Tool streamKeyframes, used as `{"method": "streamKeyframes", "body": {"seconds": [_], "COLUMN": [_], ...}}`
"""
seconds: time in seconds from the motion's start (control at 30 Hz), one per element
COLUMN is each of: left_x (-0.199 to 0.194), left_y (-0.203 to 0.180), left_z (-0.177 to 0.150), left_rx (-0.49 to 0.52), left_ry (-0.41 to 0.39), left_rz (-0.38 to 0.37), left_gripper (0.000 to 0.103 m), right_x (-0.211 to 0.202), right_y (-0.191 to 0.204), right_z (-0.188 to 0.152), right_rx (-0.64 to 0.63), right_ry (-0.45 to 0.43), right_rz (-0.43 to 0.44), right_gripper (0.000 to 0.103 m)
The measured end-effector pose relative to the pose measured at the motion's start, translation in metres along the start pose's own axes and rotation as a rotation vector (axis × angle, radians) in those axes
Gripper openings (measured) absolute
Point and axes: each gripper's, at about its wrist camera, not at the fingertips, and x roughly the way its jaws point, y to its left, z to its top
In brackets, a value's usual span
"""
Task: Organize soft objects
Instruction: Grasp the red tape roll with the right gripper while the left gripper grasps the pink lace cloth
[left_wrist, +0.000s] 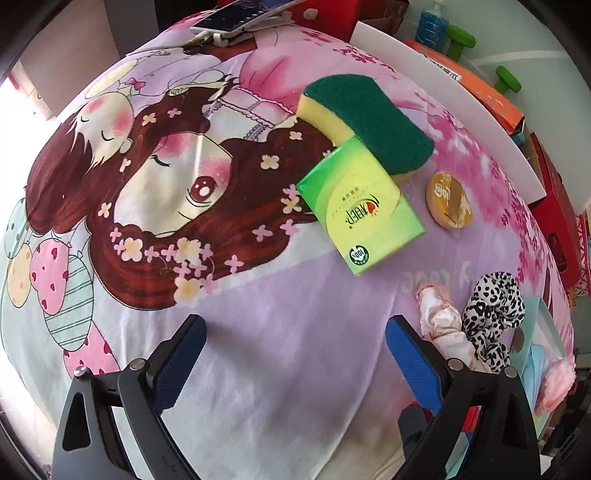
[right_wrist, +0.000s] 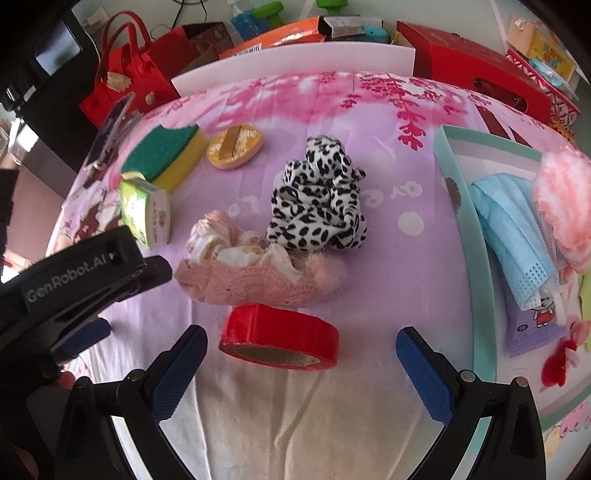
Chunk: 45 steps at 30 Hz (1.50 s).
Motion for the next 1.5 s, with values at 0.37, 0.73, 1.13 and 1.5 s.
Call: {"method": "streamKeyframes", "body": {"seconds": [0.37,0.73,1.13,1.5], "left_x": [-0.003,-0.005,-0.006,0.009], "left_y": [0.007,0.004,-0.013,-0.048], "left_z": [0.004,0.001,0.000,-0.011], "left_rx": [-0.046,-0.051,-0.032,0.062], "left_ry": [-0.006,0.038,0.080,0.159], "left_rz": [-0.056,-0.110,-0.223,-0.340], "left_gripper": [0.098,0.098,0.097,0.057], "right_x": [-0.002,-0.003,-0.026,-0.040], "right_y": [-0.002,-0.003,-0.020,-0.058], "right_z": [0.000,-0.001,0.004,0.009], "right_rx": [-0.025,-0.029,0.000,0.091], "right_ry": [-0.003,-0.004,-0.055,-0.093], "right_rz": [0.036,0.098,0.108,0.077], "right_gripper": [0.102,0.061,0.061,0.061]}}
